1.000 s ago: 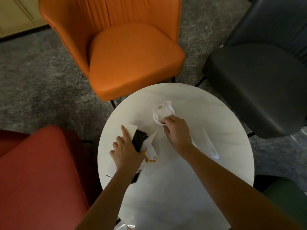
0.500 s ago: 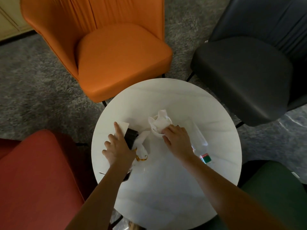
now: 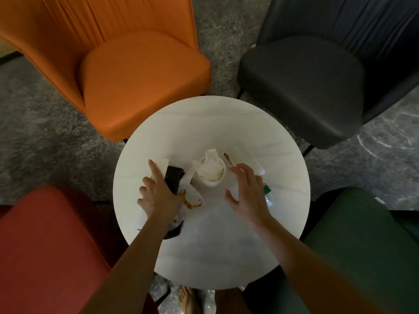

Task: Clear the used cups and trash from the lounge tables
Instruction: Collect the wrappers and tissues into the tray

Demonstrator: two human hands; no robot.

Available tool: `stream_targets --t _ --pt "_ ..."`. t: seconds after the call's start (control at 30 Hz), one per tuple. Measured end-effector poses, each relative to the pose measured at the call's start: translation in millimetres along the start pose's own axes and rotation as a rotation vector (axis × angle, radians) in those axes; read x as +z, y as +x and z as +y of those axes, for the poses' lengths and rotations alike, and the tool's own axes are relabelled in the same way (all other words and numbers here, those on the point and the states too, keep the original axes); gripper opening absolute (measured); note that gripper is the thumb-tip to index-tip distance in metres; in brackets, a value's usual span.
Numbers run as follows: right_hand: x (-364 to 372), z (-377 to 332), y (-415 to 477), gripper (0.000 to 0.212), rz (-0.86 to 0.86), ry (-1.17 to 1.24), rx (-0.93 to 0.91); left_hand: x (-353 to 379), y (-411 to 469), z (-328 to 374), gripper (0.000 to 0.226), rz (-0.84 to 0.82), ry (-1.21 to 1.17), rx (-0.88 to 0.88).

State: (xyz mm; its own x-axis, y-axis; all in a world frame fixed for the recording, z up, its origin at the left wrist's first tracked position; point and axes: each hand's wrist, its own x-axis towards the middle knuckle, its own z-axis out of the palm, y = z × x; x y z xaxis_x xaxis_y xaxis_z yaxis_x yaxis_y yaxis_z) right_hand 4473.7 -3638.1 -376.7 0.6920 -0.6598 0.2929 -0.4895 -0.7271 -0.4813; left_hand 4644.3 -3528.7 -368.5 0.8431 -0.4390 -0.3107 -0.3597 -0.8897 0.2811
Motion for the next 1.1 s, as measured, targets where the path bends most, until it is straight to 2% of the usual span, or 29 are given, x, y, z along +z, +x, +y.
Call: stream_targets --t 0.1,0.23,0.4,0.5,0.87,0.97,1.1 --pt "-8 19 -5 0.062 0.041 -0.039 0.148 0 0 1 0.116 -0.007 0.008 -0.001" --pt "-10 45 -20 0.067 -0.03 -0.112 0.381 4 1 4 0.115 -0.005 0.01 -0.006" --pt "1 63 -37 0.071 -0.162 -0.187 0.494 11 4 7 0.115 -0.004 0.033 -0.002" --pt "3 64 -39 0.065 -0.167 -0.143 0.517 13 5 7 0.114 0.005 0.047 0.014" --pt "-56 28 27 0.038 0.141 -0.092 0.257 -10 -1 8 0.115 0.007 0.028 -0.009" --pt "-66 11 47 0.035 0.113 -0.069 0.199 -19 -2 9 0.115 0.02 0.011 -0.01" --pt "-67 -9 53 0.029 -0.049 -0.13 0.023 -27 -4 9 0.113 0.032 0.002 -0.007"
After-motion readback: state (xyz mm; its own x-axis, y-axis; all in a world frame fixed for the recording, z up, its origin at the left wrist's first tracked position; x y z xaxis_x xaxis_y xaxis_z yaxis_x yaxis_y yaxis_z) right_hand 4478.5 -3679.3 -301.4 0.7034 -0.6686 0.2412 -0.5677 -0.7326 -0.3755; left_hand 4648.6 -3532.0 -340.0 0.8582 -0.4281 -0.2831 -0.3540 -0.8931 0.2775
